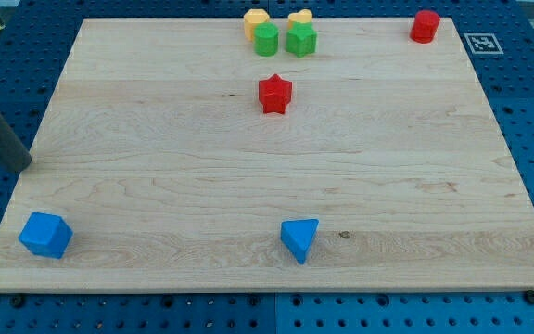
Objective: Move your arm towards the blue cube
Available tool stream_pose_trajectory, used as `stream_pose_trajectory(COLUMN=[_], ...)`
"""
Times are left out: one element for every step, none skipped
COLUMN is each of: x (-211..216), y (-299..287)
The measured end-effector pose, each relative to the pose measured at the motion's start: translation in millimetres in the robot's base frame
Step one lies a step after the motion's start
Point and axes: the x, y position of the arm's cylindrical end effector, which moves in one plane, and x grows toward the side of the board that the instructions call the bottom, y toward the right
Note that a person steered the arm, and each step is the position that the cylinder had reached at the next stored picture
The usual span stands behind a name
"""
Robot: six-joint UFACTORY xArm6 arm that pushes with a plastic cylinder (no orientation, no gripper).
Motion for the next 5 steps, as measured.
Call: stream_pose_trajectory(x=[8.1,72.2,97.4,103.9,109.0], y=[0.1,0.2,1.3,4.0,40.5])
